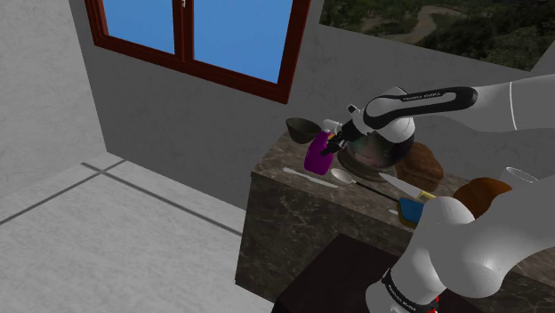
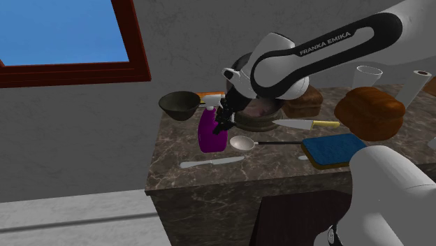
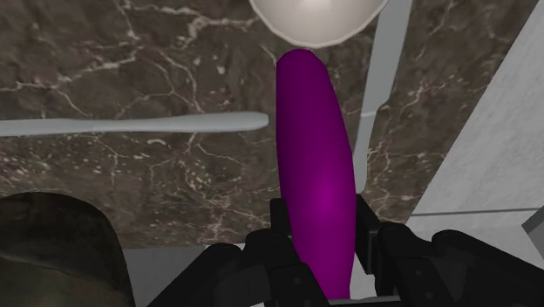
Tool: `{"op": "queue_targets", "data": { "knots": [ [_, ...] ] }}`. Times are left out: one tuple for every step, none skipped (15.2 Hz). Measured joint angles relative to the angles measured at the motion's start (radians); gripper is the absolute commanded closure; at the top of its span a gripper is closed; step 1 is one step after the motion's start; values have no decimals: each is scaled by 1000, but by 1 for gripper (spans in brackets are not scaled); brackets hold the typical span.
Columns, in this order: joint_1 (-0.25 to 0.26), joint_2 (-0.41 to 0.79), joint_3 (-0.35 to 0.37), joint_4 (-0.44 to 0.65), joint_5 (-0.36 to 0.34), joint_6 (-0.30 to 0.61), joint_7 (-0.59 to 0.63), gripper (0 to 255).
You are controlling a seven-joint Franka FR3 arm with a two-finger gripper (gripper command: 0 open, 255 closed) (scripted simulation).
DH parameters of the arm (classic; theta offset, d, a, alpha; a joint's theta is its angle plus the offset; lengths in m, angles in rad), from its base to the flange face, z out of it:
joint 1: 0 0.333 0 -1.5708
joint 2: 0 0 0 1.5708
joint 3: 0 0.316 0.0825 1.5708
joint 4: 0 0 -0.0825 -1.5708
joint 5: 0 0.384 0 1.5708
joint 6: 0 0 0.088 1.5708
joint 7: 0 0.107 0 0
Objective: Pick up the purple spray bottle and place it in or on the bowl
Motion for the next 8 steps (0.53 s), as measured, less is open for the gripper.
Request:
{"op": "queue_targets", "data": {
  "knots": [
    [-5, -4, 6, 3, -3, -7, 5, 255],
    [-9, -7, 13, 9, -6, -17, 11, 255],
    [-14, -10, 19, 17, -9, -29, 16, 255],
    [-25, -19, 32, 21, -16, -43, 25, 255],
    [-30, -24, 41, 27, -19, -53, 33, 255],
    [-42, -34, 53, 32, -26, -69, 42, 255],
    [-48, -40, 63, 42, -30, -86, 51, 255],
    [-50, -42, 68, 53, -32, -99, 56, 255]
  ]
}}
